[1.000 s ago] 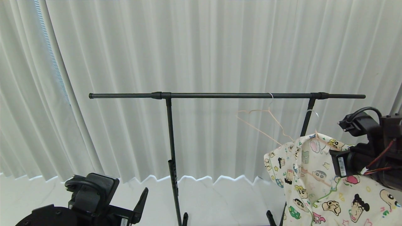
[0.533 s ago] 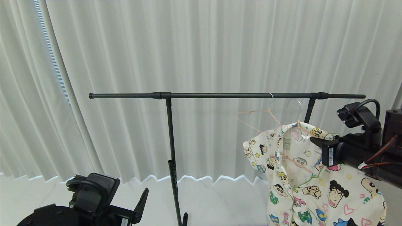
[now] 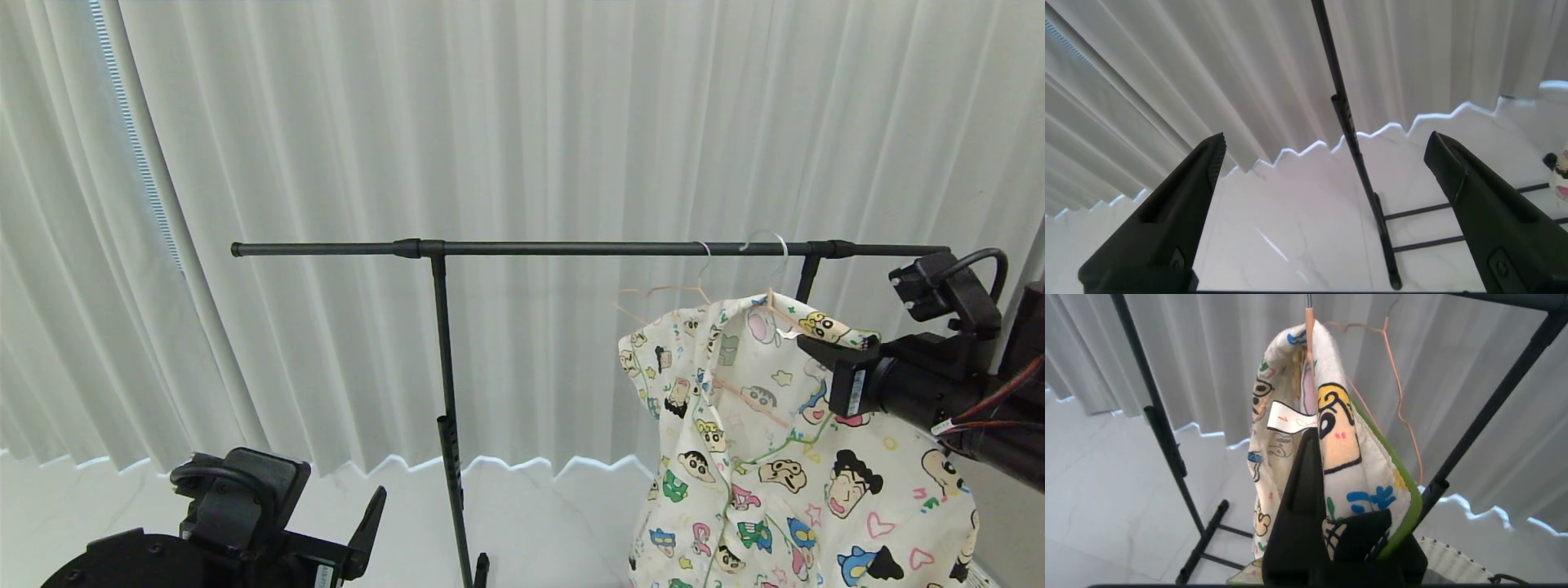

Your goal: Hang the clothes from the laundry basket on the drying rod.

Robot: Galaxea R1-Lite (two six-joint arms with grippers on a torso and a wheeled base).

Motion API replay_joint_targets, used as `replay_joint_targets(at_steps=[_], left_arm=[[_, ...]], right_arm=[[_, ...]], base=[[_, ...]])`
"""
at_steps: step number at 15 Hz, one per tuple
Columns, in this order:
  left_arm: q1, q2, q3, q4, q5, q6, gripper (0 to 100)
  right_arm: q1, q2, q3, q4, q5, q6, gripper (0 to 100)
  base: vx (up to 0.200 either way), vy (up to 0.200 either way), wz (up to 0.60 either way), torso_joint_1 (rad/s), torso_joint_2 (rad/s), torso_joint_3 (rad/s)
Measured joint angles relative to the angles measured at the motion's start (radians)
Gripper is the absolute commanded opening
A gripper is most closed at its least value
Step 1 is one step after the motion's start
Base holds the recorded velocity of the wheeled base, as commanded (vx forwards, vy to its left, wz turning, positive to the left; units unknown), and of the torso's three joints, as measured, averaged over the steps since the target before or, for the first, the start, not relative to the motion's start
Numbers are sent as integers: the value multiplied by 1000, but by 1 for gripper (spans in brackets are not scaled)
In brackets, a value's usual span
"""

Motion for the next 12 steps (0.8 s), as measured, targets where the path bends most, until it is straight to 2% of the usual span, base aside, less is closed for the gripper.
replay_joint_targets(at_steps=[6,12], left_arm=[[3,-3,-2,-1,1,0,100],[3,-2,-1,-1,1,0,100]], right_arm=[[10,0,-1,0,4,-2,0],[75,17,0,-2,4,-2,0]], base=[[200,0,0,-1,1,3],[200,0,0,5,4,1]])
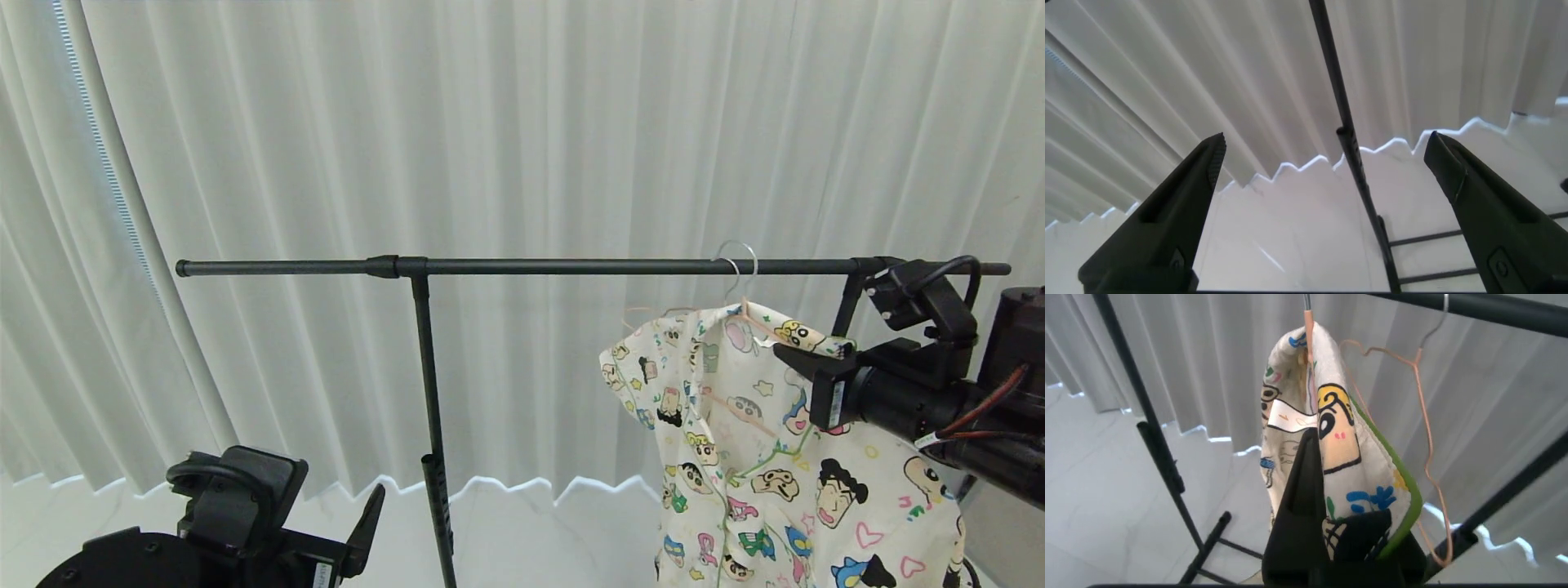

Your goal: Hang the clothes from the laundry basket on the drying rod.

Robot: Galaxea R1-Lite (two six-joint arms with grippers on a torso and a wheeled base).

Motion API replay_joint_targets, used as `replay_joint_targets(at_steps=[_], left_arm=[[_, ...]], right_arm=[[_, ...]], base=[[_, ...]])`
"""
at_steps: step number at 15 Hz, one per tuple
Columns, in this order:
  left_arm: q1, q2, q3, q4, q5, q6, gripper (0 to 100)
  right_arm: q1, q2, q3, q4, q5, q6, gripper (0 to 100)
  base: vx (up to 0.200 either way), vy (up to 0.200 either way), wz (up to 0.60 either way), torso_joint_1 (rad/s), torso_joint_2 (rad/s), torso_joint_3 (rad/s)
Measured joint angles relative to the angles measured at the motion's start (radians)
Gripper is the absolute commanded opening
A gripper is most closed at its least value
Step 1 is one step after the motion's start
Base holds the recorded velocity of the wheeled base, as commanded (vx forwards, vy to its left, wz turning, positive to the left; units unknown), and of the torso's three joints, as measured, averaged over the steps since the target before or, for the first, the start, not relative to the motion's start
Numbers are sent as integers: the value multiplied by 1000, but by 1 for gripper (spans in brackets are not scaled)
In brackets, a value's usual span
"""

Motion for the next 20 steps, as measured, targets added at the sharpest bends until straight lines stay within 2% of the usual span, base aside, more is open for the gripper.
replay_joint_targets(at_steps=[4,10,20], left_arm=[[-1,1,1,0,0,0,100],[-2,8,4,0,0,-1,100],[-3,16,6,0,2,-3,100]], right_arm=[[13,47,-4,-53,0,0,0],[15,105,-19,-111,0,12,0],[5,291,-140,-119,-9,25,0]], base=[[200,0,0,5,1,2],[0,0,0,0,0,0],[0,0,0,0,0,0]])
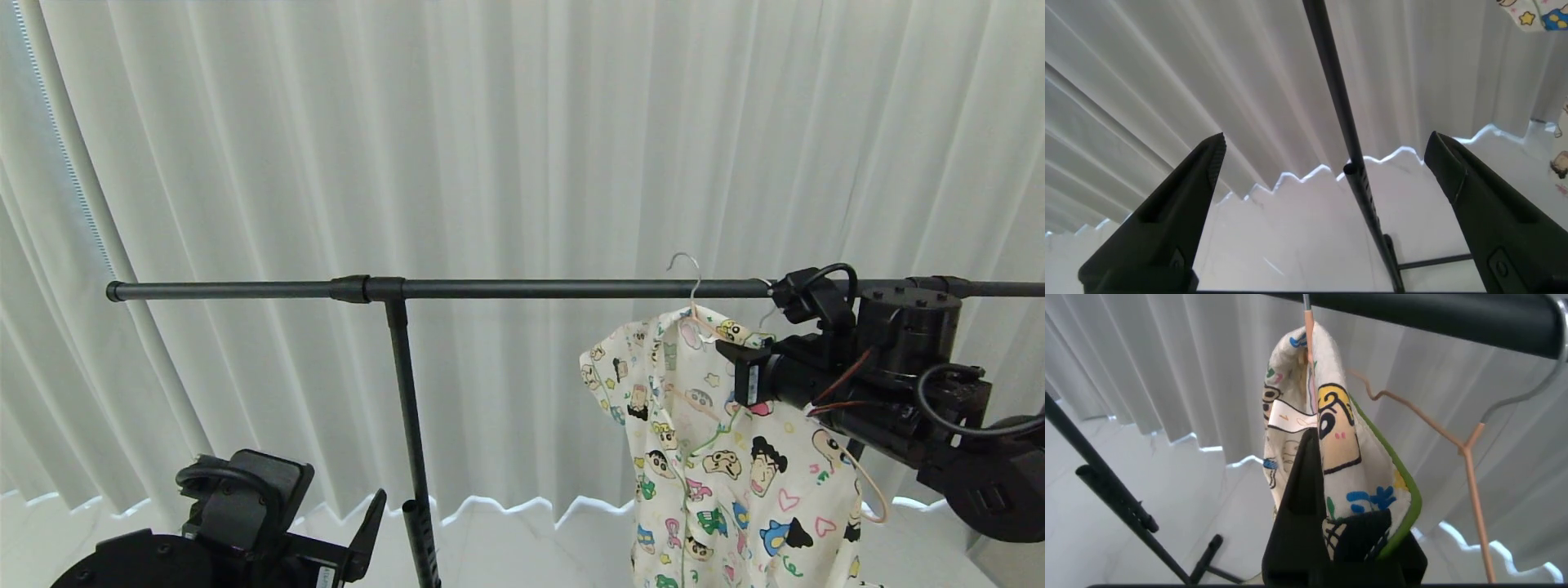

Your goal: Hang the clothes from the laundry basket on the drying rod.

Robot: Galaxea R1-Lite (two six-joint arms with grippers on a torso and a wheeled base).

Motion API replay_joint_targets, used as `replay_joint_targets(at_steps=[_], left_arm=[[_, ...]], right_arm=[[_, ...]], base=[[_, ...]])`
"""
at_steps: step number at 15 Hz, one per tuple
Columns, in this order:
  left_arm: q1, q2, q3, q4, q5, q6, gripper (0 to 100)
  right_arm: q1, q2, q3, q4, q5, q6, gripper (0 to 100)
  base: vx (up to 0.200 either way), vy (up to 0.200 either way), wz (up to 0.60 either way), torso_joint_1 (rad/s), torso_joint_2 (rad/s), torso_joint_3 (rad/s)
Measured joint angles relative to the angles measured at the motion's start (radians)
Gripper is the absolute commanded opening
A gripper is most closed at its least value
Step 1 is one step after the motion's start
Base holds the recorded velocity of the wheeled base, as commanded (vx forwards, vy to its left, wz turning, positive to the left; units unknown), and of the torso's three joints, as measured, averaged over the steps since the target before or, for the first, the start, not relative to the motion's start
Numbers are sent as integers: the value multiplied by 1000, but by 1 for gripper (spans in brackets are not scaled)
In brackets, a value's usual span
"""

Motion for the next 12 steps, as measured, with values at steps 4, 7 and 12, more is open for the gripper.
replay_joint_targets(at_steps=[4,7,12], left_arm=[[-1,4,0,0,1,0,100],[-1,4,0,0,1,-1,100],[-1,5,0,0,1,-6,100]], right_arm=[[-5,49,-10,1,-1,-5,0],[-5,66,-12,1,-1,-5,0],[8,62,-10,-1,-44,-4,100]], base=[[0,0,0,0,0,0],[0,0,0,0,0,0],[0,0,0,0,0,0]])
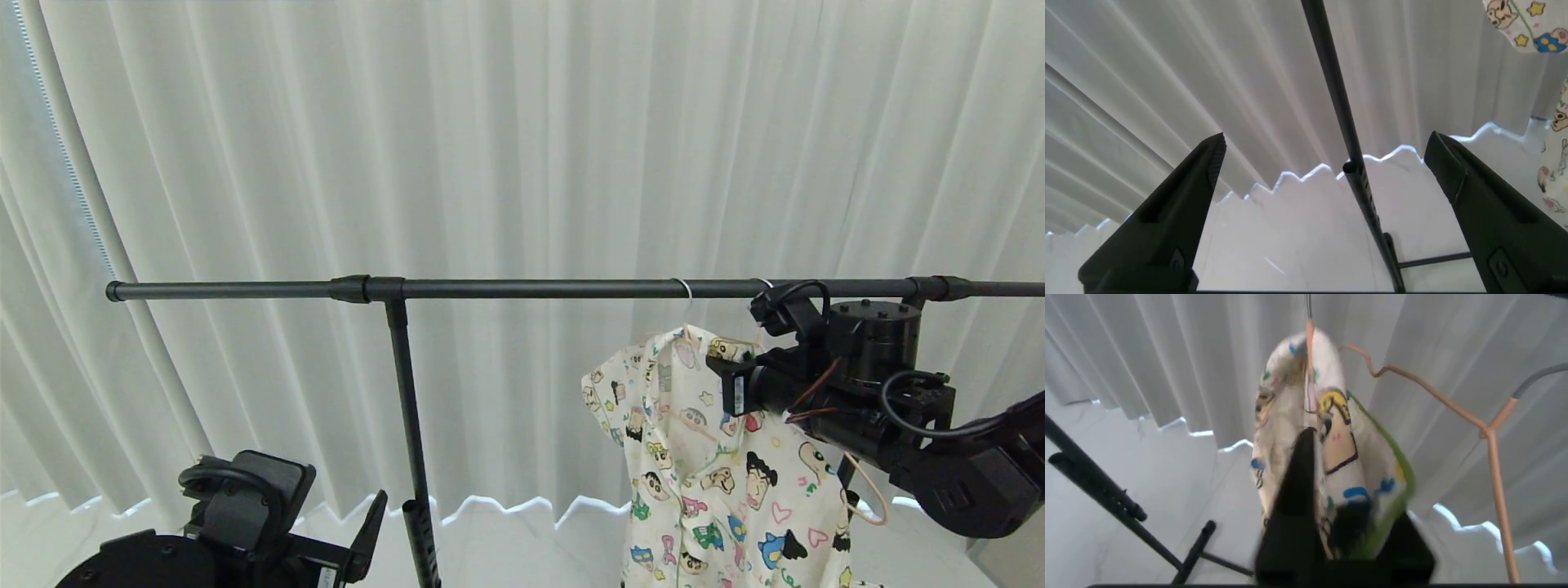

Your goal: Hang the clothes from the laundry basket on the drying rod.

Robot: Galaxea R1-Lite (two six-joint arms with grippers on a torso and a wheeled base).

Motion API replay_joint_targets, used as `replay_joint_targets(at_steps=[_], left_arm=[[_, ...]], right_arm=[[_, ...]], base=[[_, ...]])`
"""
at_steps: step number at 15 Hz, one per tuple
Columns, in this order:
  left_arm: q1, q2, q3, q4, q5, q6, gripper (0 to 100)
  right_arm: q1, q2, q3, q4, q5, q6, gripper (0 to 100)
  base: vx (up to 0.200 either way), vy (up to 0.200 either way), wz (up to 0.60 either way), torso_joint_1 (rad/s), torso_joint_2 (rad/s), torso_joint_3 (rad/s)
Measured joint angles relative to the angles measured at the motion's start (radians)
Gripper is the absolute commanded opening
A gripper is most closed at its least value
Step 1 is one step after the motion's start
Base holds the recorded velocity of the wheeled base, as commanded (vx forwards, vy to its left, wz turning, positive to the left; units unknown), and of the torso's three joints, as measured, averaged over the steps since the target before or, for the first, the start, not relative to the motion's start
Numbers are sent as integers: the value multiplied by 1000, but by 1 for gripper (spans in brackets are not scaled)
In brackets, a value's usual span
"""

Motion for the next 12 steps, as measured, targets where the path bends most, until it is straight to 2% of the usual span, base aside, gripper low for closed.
replay_joint_targets(at_steps=[5,8,10,12], left_arm=[[23,2,0,4,3,-40,100],[90,13,0,5,2,-44,100],[153,19,0,5,2,-57,100],[209,21,0,5,0,-75,100]], right_arm=[[8,-111,54,4,-20,1,100],[7,-256,130,17,-23,0,100],[-5,-379,189,84,-41,-11,100],[-44,-519,235,227,-60,-49,100]], base=[[0,0,0,0,0,0],[0,0,0,0,0,0],[0,0,0,0,0,0],[-200,0,0,5,0,2]])
